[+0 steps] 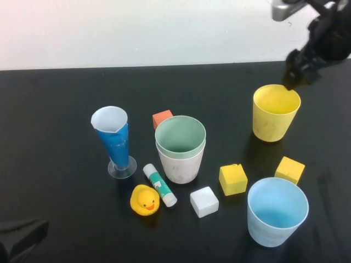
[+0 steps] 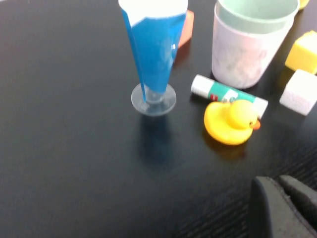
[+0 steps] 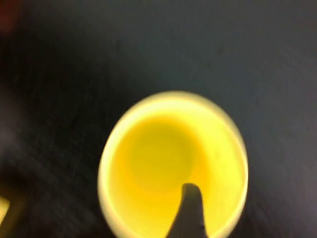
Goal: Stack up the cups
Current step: Pick up the yellow cup
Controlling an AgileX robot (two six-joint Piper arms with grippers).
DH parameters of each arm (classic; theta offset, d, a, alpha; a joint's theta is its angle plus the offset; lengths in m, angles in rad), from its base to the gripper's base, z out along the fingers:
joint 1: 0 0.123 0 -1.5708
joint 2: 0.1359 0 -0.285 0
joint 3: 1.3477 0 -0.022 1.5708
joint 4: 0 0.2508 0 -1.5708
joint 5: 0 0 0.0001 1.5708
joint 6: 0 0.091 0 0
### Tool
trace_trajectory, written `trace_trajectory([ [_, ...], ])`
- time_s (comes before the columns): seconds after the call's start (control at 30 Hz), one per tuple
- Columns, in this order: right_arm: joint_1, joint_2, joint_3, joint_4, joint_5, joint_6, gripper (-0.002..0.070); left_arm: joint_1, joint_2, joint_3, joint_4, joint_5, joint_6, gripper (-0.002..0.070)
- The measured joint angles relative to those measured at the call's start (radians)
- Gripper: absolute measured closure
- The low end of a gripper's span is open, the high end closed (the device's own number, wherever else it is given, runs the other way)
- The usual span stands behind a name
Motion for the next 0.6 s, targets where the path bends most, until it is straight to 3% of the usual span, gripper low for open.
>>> trace_trajectory([
  [0.23,0.004,0.219,-0.148,0.002,0.071,0.022,0.0192,0.0,0.0,0.0,-0.005,0.034,0.0,0.0676],
  [0.3,0.004,0.26,-0.152,0.014,0.076,0.023,0.027,0.0,0.0,0.0,-0.005,0.034,0.0,0.0676],
  [0.47,0.004,0.286,-0.175,0.046,0.085,0.009,0.0591,0.0,0.0,0.0,-0.005,0.039,0.0,0.0676],
  [0.6,0.004,0.253,-0.221,0.065,0.085,0.007,0.0618,0.0,0.0,0.0,-0.007,0.05,0.0,0.0676],
])
